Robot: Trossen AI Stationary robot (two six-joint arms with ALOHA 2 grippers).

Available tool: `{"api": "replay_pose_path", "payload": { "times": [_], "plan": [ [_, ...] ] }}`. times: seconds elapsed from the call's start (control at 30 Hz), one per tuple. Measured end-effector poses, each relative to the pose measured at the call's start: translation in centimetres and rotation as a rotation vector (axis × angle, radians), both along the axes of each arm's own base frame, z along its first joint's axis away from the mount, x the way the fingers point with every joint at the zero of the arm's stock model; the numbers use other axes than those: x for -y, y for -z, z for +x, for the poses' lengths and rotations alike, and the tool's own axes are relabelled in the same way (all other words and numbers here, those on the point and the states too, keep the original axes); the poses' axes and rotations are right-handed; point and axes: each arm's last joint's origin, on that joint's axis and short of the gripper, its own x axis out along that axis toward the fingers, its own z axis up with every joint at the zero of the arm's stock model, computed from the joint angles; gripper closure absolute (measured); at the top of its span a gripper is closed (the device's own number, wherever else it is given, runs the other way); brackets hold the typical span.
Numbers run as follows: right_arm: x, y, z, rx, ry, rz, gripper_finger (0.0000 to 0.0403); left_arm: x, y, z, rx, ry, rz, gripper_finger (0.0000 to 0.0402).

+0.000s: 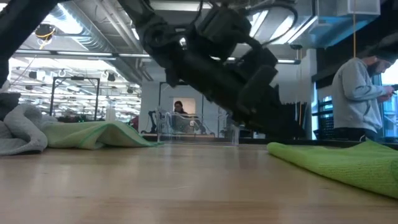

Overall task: Fold microfiber towels
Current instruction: Fold the green microfiber cloth

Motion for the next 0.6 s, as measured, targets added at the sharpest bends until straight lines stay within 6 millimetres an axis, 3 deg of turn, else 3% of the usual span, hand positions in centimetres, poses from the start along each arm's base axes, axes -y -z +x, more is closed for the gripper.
{"api": "replay_pose_path", "payload": {
  "times": [0.2, 0.6],
  "plan": [
    [1.7, -0.1, -1.3, -0.076, 0.147, -0.130, 0.0280, 0.4, 0.9, -0.3, -0.083, -0.004, 0.008, 0.0186],
    [2.0, 0.1, -1.5, -0.059, 0.180, -0.140, 0.0280, 1.5, 0.9, -1.7, -0.260, 0.009, 0.036, 0.0186]
  ]
}}
